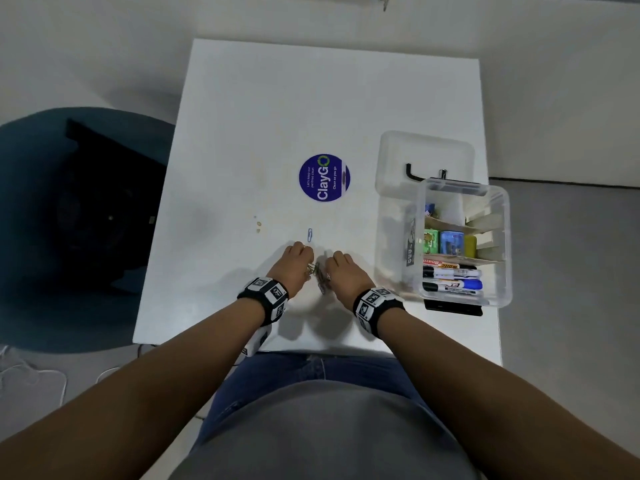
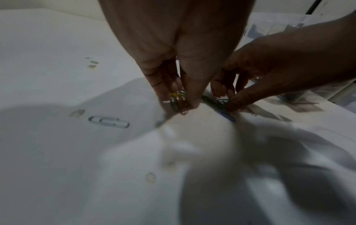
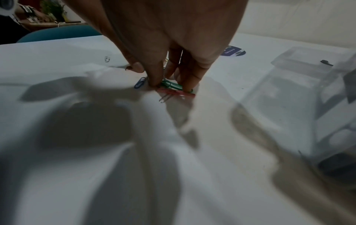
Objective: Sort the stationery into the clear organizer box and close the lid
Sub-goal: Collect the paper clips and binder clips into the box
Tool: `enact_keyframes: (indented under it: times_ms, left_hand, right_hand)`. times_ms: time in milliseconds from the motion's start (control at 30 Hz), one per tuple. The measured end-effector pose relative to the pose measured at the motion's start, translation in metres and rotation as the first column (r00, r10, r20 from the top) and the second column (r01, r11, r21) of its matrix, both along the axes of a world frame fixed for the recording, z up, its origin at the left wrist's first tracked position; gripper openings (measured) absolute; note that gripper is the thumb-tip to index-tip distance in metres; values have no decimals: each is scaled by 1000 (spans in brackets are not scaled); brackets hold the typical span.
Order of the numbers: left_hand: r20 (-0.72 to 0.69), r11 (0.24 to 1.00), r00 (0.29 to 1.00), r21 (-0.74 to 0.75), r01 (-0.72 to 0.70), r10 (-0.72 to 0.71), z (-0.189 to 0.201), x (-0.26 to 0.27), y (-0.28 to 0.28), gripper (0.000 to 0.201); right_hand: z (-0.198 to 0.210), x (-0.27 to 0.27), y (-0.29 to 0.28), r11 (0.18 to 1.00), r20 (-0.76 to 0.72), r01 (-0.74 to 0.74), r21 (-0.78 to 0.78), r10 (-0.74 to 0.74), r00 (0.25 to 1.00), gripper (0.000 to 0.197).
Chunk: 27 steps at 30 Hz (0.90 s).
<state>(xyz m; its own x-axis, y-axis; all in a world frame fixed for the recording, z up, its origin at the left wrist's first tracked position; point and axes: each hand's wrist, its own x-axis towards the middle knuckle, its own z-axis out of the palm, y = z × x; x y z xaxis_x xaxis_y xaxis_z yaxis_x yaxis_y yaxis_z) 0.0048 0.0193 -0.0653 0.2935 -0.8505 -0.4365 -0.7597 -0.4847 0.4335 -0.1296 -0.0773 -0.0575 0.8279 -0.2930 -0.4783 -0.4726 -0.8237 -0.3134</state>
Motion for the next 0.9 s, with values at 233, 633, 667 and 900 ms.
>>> enact_keyframes:
  times_ms: [233, 633, 667, 900]
  left_hand:
    - [-50, 999, 998, 37, 24, -22, 2, 8, -6, 17]
    - [-114, 987, 981, -33, -160, 156, 31, 25, -14, 7]
    - [-123, 982, 978, -62, -178, 169, 38, 25, -17, 6]
    - [-336, 886, 912, -310, -345, 237, 106, -8, -82, 3]
  right_hand:
    - [0, 7, -3, 993, -71, 115, 23, -113, 991, 40]
    - [26, 0, -34, 805, 51, 505, 312, -545, 837, 11]
    - [32, -1, -36, 780, 83, 522, 344, -579, 811, 9]
    - [96, -34, -89, 634, 322, 566, 527, -765, 557, 3]
